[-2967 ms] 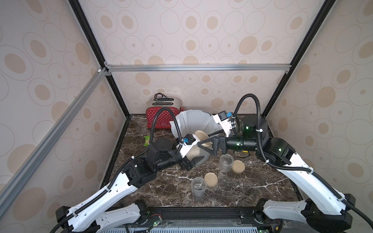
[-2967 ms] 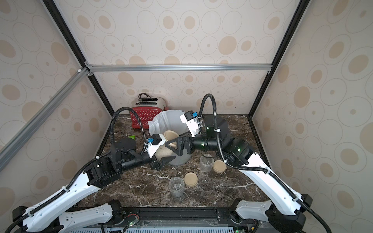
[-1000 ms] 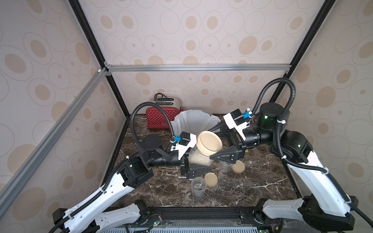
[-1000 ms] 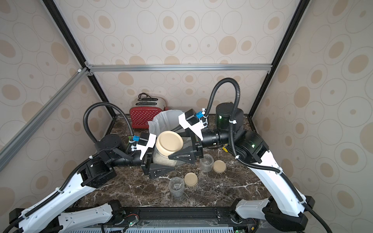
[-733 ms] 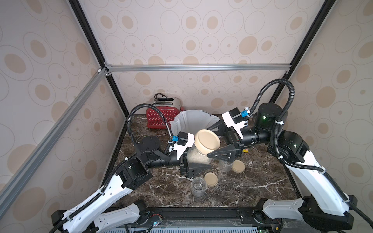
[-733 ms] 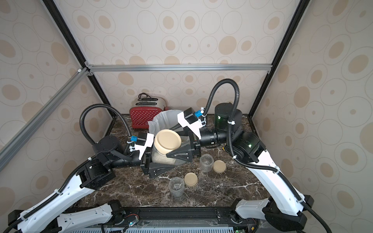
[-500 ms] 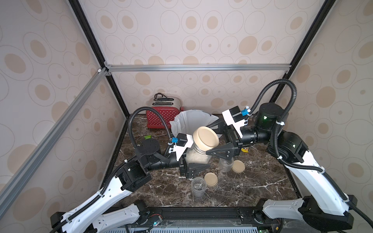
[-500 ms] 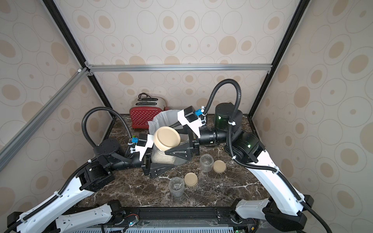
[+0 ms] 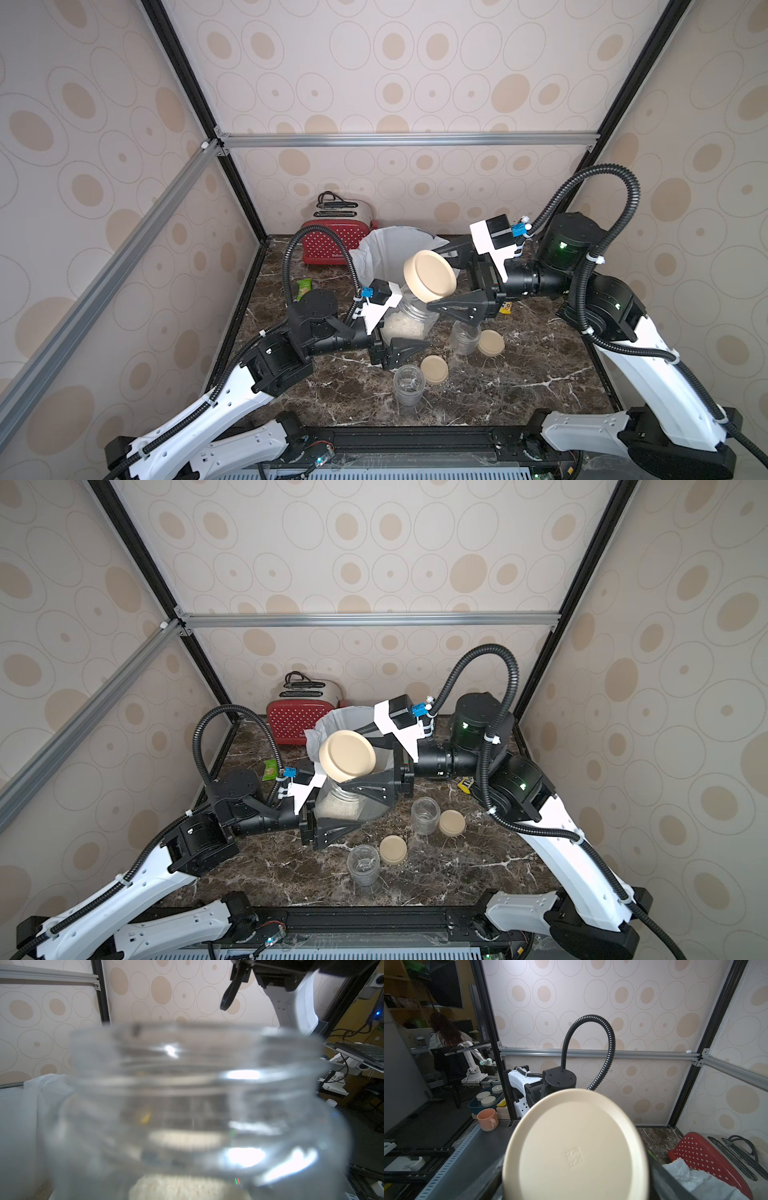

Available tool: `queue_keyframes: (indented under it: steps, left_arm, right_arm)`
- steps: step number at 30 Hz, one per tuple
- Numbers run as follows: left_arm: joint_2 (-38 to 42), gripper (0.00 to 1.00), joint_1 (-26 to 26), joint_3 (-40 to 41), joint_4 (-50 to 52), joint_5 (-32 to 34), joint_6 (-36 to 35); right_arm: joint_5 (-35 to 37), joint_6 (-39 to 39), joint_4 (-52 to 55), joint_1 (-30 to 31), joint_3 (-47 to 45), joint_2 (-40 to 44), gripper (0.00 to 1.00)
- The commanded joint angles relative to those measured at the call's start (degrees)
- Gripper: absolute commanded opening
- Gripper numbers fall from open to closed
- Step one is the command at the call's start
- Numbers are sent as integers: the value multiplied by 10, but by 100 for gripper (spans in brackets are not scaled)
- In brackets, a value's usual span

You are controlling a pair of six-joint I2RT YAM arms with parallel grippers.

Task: Empty moldy rice from jars
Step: Unscrew the lid from the jar, then place the lid at the center of the board.

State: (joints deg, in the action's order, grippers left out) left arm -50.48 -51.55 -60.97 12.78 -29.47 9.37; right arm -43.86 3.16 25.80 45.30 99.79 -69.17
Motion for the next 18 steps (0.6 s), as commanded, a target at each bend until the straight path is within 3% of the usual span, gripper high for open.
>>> queue_keyframes:
  steps: [1, 10, 18]
  left_arm:
    - [35, 32, -3, -40, -18, 20, -29]
    - [88, 32, -3, -102, 74, 89, -111]
    - [119, 32, -3, -165, 152, 140, -173]
  right_arm:
    - [44, 20, 7, 0, -5, 21, 71]
    - [143, 30, 50, 0, -12, 27, 70]
    - [153, 13, 48, 0, -51, 11, 69]
